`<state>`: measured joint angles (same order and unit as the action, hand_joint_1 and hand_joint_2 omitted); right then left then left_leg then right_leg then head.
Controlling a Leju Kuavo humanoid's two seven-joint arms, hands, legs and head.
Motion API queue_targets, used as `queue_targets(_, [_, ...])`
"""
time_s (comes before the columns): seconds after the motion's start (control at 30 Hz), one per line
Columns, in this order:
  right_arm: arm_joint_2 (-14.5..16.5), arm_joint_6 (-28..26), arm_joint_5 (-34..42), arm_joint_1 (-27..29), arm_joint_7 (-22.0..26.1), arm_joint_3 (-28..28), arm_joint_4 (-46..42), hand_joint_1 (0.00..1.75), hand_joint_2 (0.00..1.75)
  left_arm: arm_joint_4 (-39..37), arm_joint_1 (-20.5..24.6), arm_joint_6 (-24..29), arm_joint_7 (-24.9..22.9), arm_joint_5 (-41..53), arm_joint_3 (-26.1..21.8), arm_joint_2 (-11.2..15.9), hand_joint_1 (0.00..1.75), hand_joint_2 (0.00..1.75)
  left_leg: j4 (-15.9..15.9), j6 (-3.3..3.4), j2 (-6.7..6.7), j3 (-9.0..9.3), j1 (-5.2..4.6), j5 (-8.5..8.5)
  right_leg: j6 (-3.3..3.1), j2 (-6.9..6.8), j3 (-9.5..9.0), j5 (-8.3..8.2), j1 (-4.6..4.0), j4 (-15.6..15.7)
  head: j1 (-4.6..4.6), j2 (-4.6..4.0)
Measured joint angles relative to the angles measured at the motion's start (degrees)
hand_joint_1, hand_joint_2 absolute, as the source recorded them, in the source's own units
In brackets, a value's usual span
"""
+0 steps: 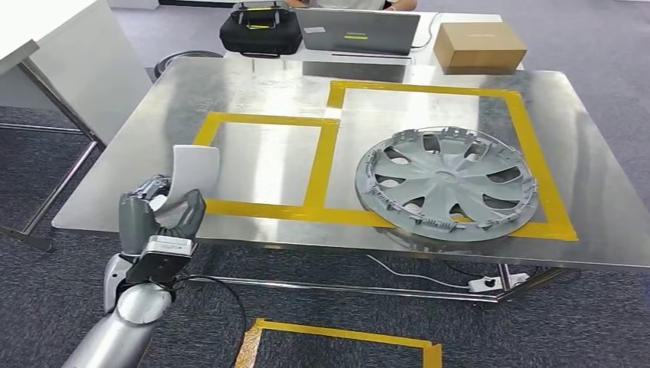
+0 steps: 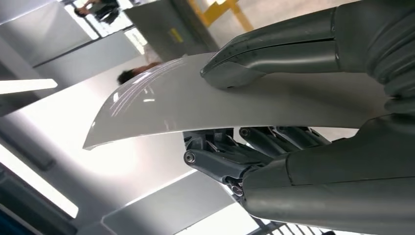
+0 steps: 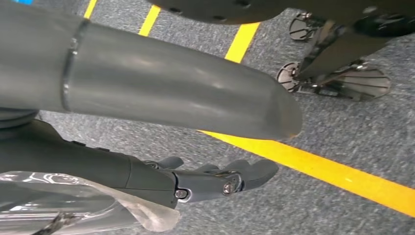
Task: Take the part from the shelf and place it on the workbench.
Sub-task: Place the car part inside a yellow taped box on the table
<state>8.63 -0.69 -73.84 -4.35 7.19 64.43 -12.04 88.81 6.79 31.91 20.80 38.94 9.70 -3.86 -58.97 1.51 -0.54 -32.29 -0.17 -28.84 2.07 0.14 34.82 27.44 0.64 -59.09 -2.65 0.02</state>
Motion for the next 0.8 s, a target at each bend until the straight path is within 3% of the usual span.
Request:
queue_targets(0.13, [0.0, 0.1, 0.0, 0.2, 0.0, 0.0, 0.0, 0.0, 0.0, -2.9, 0.3, -0.6, -0.5, 2.2, -0.8, 2.3, 1.75, 1.75, -0.4, -1.18, 0.04, -0.09, 0.02, -0.73, -1.04, 0.08, -0.55, -0.03, 0.22, 0.9, -0.08, 0.0])
queue_targets(0.2, [0.0, 0.1, 0.0, 0.1, 0.0, 0.0, 0.0, 0.0, 0.0, -4.3, 0.7, -0.9, -0.6, 2.7, -1.7, 3.4, 1.75, 1.75, -4.9, -1.9, 0.11, -2.15, 0.2, -3.17, -1.61, 0.04, -0.9, 0.01, 0.45, 1.2, -0.24, 0.0])
queue_targets(0.27, [0.0, 0.1, 0.0, 0.1, 0.0, 0.0, 0.0, 0.0, 0.0, -5.7, 0.9, -1.1, -0.6, 3.2, -2.5, 4.2, 1.75, 1.75, -12.5, -2.4, 0.13, -6.06, 0.46, -6.16, -1.9, 0.02, -1.05, 0.2, 0.46, 1.2, -0.31, 0.0])
queue_targets(0.3, [0.0, 0.2, -0.1, 0.1, 0.0, 0.0, 0.0, 0.0, 0.0, -6.6, 0.9, -1.1, -0.6, 3.4, -2.9, 4.7, 1.75, 1.75, -15.0, -2.54, 0.13, -7.5, 0.58, -6.59, -1.97, 0.04, -1.14, 0.28, 0.46, 1.1, -0.32, 0.0])
queue_targets(0.33, [-0.1, 0.3, -0.2, 0.1, 0.0, 0.0, 0.0, 0.0, 0.0, -7.6, 1.0, -1.3, -0.3, 3.6, -3.4, 5.4, 1.75, 1.75, -15.6, -2.63, 0.14, -8.12, 0.68, -5.95, -1.97, 0.09, -1.27, 0.37, 0.46, 1.1, -0.32, 0.0])
queue_targets(0.37, [-0.1, 0.4, -0.3, 0.1, 0.1, 0.0, 0.0, 0.0, 0.0, -8.7, 1.1, -1.5, 0.2, 3.7, -4.0, 6.1, 1.75, 1.75, -13.8, -2.64, 0.14, -7.56, 0.76, -4.19, -1.94, 0.17, -1.47, 0.48, 0.47, 1.1, -0.33, 0.0])
queue_targets(0.43, [-0.1, 0.7, -0.5, 0.1, 0.1, 0.0, 0.0, 0.0, 0.0, -11.3, 1.8, -1.9, 1.9, 3.4, -5.4, 7.6, 1.75, 1.75, -6.3, -2.37, 0.23, -4.35, 0.8, 0.23, -1.68, 0.34, -1.89, 0.74, 0.44, 1.1, -0.32, 0.0])
queue_targets(0.47, [-0.1, 0.7, -0.5, 0.1, 0.2, 0.0, 0.0, 0.0, 0.0, -12.5, 2.3, -2.0, 2.6, 3.2, -6.1, 8.3, 1.75, 1.75, -2.9, -2.14, 0.26, -2.93, 0.71, 1.49, -1.44, 0.4, -1.93, 0.85, 0.35, 1.1, -0.32, 0.0])
queue_targets(0.5, [-0.1, 0.7, -0.5, 0.1, 0.2, 0.0, 0.0, 0.0, 0.0, -13.6, 2.6, -2.1, 3.1, 3.0, -6.7, 8.8, 1.75, 1.75, -0.8, -1.91, 0.28, -2.09, 0.59, 2.01, -1.16, 0.41, -1.87, 0.9, 0.28, 1.0, -0.28, 0.0])
queue_targets(0.6, [-0.2, 0.7, -0.7, 0.1, 0.3, 0.0, 0.0, 0.0, 0.0, -15.9, 3.3, -2.2, 3.2, 4.2, -7.8, 10.0, 1.75, 1.75, 0.3, -1.1, 0.2, -1.79, 0.51, 1.82, -0.18, 0.32, -1.65, 0.99, 0.21, 1.1, -0.23, 0.0])
queue_targets(0.67, [-0.4, 0.8, -1.1, -0.1, 0.6, 0.0, 0.0, 0.0, 0.0, -18.2, 4.3, -2.2, 3.5, 6.1, -8.7, 11.2, 1.75, 1.75, 0.8, -0.45, 0.25, -1.35, 0.78, 2.01, 0.34, 0.23, -0.81, 2.37, 0.2, -0.7, -0.04, 0.0])
queue_targets(0.77, [-0.6, 1.1, -1.6, -0.3, 1.0, -0.1, 0.0, 0.0, 0.0, -24.2, 6.9, -1.6, 5.5, 9.1, -10.5, 13.6, 1.75, 1.75, 1.0, -0.02, 0.49, -1.17, 0.78, 2.06, 0.64, 0.16, 4.17, 7.14, 0.21, -10.9, 0.31, 0.0])
queue_targets(0.8, [-0.7, 1.2, -1.7, -0.3, 1.0, -0.1, 0.0, 0.0, 0.0, -26.6, 7.8, -1.2, 6.1, 10.6, -11.1, 14.4, 1.75, 1.75, 0.9, 0.01, 0.55, -1.17, 0.72, 2.04, 0.68, 0.16, 5.72, 7.91, 0.21, -13.9, 0.32, 0.0])
